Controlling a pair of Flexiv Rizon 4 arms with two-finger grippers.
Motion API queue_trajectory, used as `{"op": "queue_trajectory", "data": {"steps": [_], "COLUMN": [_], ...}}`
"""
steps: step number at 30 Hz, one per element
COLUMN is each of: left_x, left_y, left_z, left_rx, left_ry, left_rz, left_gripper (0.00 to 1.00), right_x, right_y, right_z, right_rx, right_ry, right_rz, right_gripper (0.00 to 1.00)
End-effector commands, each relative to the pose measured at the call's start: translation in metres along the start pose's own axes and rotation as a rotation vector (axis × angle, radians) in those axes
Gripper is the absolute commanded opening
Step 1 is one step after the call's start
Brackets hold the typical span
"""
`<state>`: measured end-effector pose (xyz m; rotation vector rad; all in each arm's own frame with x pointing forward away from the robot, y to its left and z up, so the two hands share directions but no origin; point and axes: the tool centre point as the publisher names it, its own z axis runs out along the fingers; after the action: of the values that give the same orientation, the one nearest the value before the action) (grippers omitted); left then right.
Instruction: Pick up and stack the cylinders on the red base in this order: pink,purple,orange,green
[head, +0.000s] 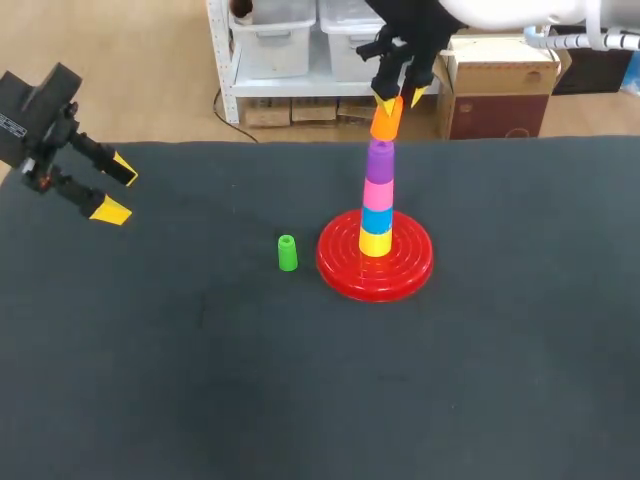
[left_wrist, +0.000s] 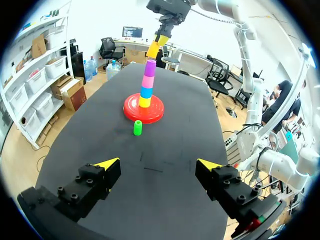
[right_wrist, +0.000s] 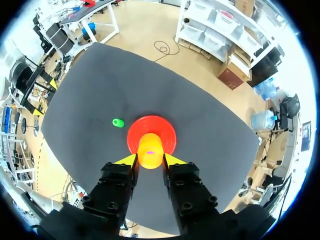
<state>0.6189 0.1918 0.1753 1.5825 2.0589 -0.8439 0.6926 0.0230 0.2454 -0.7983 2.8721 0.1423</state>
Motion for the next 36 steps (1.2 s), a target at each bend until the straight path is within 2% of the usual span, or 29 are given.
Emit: {"op": "queue_trajectory", "data": {"steps": [1, 9, 13, 16, 27, 36], "left_x": [0.001, 0.001, 0.001, 0.001, 0.001, 0.001], "left_y": [0.000, 0.000, 0.000, 0.000, 0.000, 0.000], "left_z": [0.000, 0.000, 0.000, 0.000, 0.000, 0.000], "left_rx": [-0.001, -0.001, -0.001, -0.001, -0.001, -0.001], "left_ry": [-0.001, -0.001, -0.001, -0.001, -0.001, -0.001], "left_rz": [0.001, 0.001, 0.001, 0.001, 0.001, 0.001], "left_gripper": [1.00, 1.00, 1.00, 1.00, 1.00, 1.00], "right_x": [0.002, 0.002, 0.001, 0.003, -0.004, -0.015], "right_y": [0.000, 0.000, -0.001, -0.003, -0.005, 0.001], "right_z": [0.000, 0.000, 0.003, 0.004, 0.004, 0.006], "right_rx": [0.001, 0.001, 0.071, 0.100, 0.073, 0.083], "right_ry": [-0.006, -0.006, 0.120, 0.165, 0.159, 0.208], "right_rz": [0.001, 0.001, -0.029, -0.016, -0.005, -0.032], "right_gripper": [0.00, 0.00, 0.00, 0.00, 0.00, 0.00]}}
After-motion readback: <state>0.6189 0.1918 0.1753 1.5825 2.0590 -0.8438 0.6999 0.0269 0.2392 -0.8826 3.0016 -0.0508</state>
